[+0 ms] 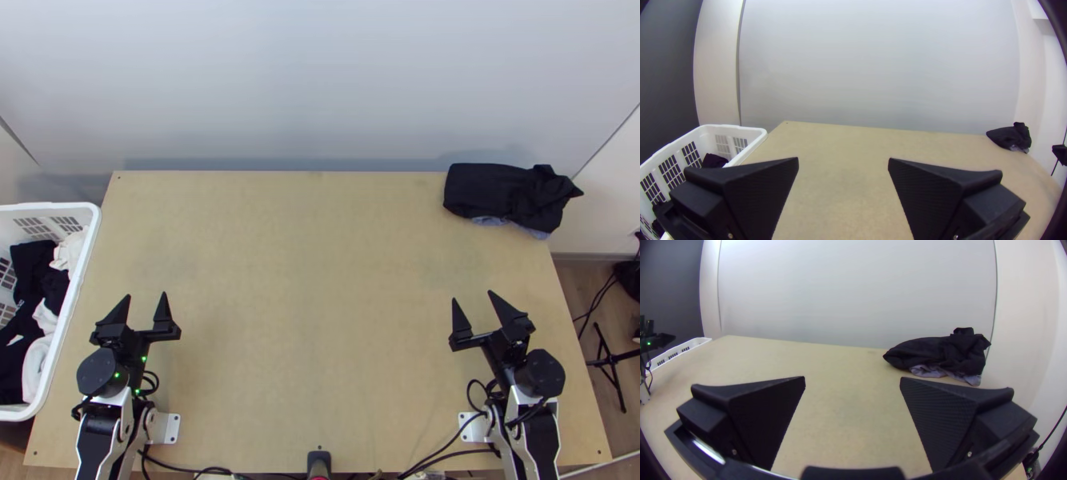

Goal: Fold the t-shirt

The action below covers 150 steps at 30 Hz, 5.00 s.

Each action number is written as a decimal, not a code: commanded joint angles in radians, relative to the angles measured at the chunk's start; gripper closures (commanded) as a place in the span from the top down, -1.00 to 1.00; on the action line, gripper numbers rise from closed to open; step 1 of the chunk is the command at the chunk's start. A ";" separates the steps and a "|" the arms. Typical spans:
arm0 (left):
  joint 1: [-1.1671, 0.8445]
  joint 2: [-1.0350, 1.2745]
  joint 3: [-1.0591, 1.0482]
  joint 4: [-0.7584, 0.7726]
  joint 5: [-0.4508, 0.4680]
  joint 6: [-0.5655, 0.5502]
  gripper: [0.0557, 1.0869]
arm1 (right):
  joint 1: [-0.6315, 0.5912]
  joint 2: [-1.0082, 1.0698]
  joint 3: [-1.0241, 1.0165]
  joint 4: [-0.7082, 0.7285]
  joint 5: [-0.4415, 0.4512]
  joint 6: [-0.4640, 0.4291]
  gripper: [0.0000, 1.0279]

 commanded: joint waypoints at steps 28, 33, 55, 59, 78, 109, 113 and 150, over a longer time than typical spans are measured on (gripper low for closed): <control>-0.009 0.000 0.000 0.000 0.000 -0.015 0.90 | 0.006 -0.001 0.000 0.000 -0.001 0.018 0.93; 0.008 -0.001 -0.001 0.002 -0.003 0.031 0.90 | 0.040 -0.002 0.000 0.000 0.000 0.059 0.93; 0.031 0.000 0.006 0.065 0.000 0.054 0.90 | -0.020 -0.001 0.051 0.046 0.114 0.102 0.93; 0.018 0.077 0.069 0.094 0.008 0.063 0.90 | -0.023 0.154 0.178 0.063 0.120 0.058 0.93; 0.079 0.778 0.778 0.037 0.080 0.100 0.90 | 0.038 0.760 0.786 -0.044 0.137 0.045 0.93; 0.205 1.516 1.533 -0.276 0.063 0.077 0.90 | 0.192 1.426 1.333 -0.110 0.170 0.065 0.93; 0.320 1.525 1.500 -0.273 0.065 0.092 0.90 | 0.269 1.475 1.335 -0.110 0.192 0.065 0.93; 0.893 2.341 1.652 -0.058 0.069 0.335 0.90 | 0.402 1.487 1.276 -0.181 0.253 -0.008 0.93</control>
